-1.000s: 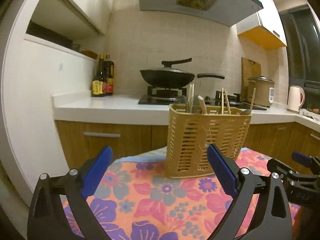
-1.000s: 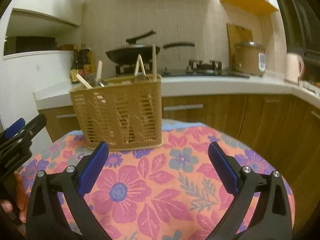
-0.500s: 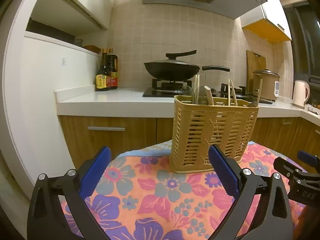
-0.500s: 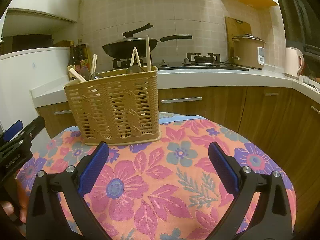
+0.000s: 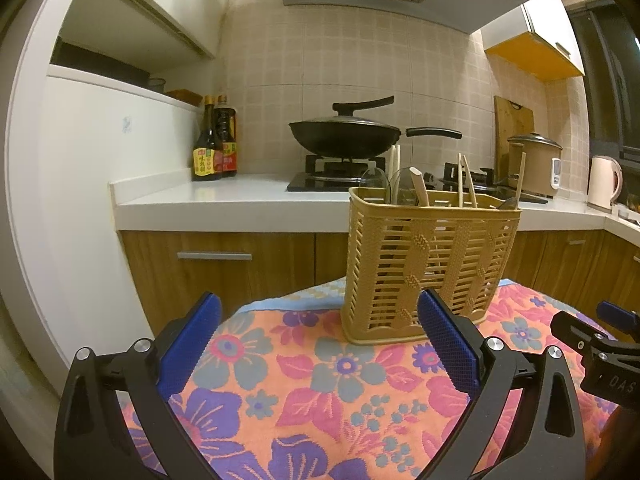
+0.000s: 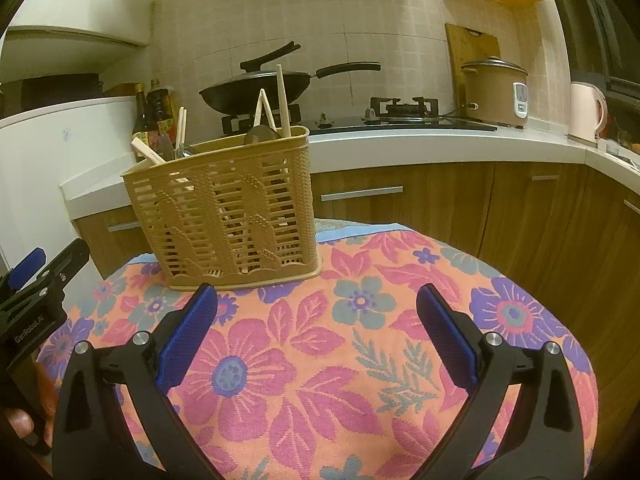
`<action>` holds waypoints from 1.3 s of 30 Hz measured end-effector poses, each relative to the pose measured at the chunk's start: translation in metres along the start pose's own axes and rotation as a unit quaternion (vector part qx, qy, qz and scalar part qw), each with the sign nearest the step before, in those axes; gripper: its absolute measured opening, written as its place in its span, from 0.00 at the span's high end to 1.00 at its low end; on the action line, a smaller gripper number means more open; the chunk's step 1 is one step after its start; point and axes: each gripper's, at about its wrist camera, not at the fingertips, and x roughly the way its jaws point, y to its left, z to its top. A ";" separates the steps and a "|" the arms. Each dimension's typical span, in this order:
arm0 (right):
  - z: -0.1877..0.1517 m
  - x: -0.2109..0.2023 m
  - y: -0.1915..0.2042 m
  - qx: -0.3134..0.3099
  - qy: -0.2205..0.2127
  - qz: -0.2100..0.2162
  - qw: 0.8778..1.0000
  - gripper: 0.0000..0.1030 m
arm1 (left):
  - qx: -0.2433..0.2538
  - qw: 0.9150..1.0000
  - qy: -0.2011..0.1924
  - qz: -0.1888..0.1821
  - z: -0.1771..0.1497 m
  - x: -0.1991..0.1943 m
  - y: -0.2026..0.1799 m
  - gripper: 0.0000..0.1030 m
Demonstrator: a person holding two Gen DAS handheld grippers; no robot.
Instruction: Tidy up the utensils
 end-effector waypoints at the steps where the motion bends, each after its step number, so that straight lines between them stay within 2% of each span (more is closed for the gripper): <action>1: 0.000 0.000 0.000 0.000 0.000 0.000 1.000 0.08 | 0.000 1.000 0.000 0.000 0.000 0.000 0.000 0.07; 13: -0.001 -0.001 0.011 -0.027 -0.004 -0.002 1.000 0.08 | 0.007 1.000 0.006 -0.001 -0.001 0.003 -0.002 0.07; 39: -0.001 0.002 0.009 -0.021 0.006 -0.003 1.000 0.08 | 0.000 1.000 0.022 -0.007 -0.002 0.009 0.000 0.07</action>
